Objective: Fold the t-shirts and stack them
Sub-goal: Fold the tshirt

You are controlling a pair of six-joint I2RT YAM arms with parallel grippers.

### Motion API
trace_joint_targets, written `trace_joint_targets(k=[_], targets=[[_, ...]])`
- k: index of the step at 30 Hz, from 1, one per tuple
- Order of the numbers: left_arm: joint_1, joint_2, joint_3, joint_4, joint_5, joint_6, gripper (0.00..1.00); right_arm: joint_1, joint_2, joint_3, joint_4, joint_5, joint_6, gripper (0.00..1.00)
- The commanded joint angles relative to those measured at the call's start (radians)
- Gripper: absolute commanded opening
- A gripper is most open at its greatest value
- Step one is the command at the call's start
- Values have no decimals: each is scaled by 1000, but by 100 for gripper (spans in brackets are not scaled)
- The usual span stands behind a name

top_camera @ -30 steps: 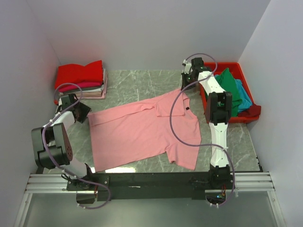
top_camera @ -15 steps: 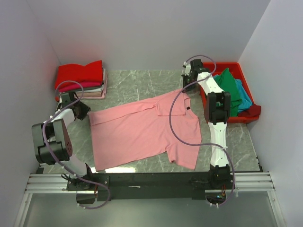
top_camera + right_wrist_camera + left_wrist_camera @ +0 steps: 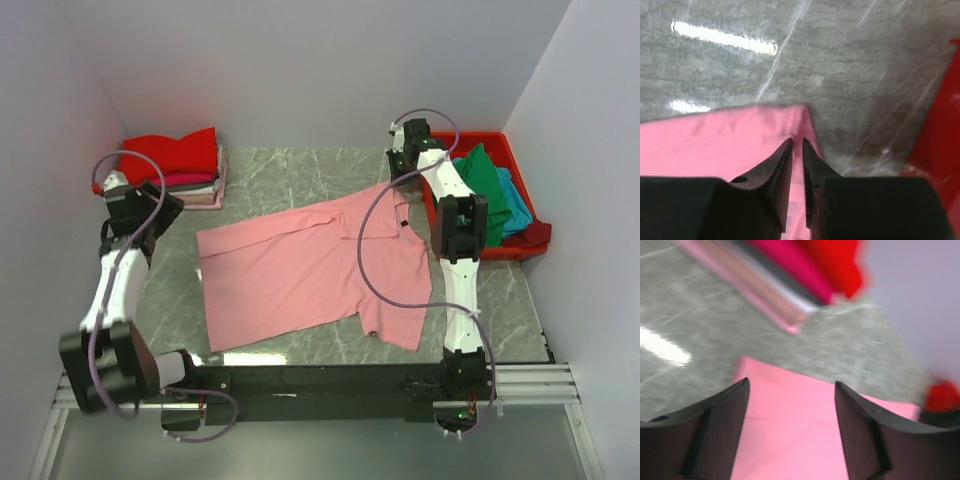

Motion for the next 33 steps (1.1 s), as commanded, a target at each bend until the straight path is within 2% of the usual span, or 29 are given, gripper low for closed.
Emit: trace_joint_targets(k=[1, 2, 3, 5, 6, 8, 9, 10, 11, 13, 14, 15, 17, 18, 19, 21, 22, 23, 26, 29, 33], targets=[[11, -191, -47, 6, 172, -41, 76, 31, -111, -24, 30, 16, -74, 28], [12, -234, -64, -11, 214, -61, 77, 40, -137, -46, 33, 15, -103, 34], [11, -251, -70, -34, 251, -95, 77, 49, -193, -65, 33, 13, -121, 46], [9, -285, -105, -116, 341, -127, 77, 75, -250, -124, 33, 4, -163, 52], [3, -317, -117, -150, 358, -143, 75, 82, -316, -147, 35, -2, -177, 58], [-43, -372, -134, -265, 345, -152, 75, 97, -384, -213, 20, -51, -221, 60], [-76, -391, -139, -297, 322, -163, 74, 102, -457, -267, 11, -92, -238, 62], [-174, -407, -144, -328, 237, -179, 74, 103, -500, -301, -15, -232, -262, 63], [-234, -426, -154, -394, 193, -233, 74, 105, -592, -342, -29, -308, -334, 63], [-412, -425, -162, -472, 51, -305, 74, 108, -695, -500, -57, -457, -461, 63], [-461, -402, -157, -527, -1, -381, 73, 114, -744, -561, -57, -569, -508, 63], [-507, -386, -151, -642, -49, -423, 73, 118, -853, -695, -53, -620, -551, 64], [-621, -353, -138, -754, -171, -558, 72, 125, -1026, -854, 13, -729, -652, 65], [-680, -348, -139, -846, -192, -607, 72, 134, -1079, -995, 62, -748, -681, 71], [-708, -348, -153, -873, -203, -647, 71, 143, -1128, -1057, 76, -755, -727, 73], [-780, -384, -182, -913, -197, -770, 56, 167, -1240, -1188, 87, -743, -753, 78], [-802, -410, -221, -917, -191, -805, 46, 174, -1266, -1221, 81, -732, -769, 78], [-817, -462, -240, -927, -189, -875, 42, 175, -1304, -1247, 83, -729, -767, 78], [-833, -550, -300, -991, -211, -969, 41, 174, -1353, -1323, 72, -716, -757, 78], [-834, -578, -357, -984, -217, -1008, 43, 172, -1386, -1366, 72, -705, -754, 78], [-834, -471, -348, -951, -241, -985, 48, 161, -1395, -1378, 96, -700, -724, 78]])
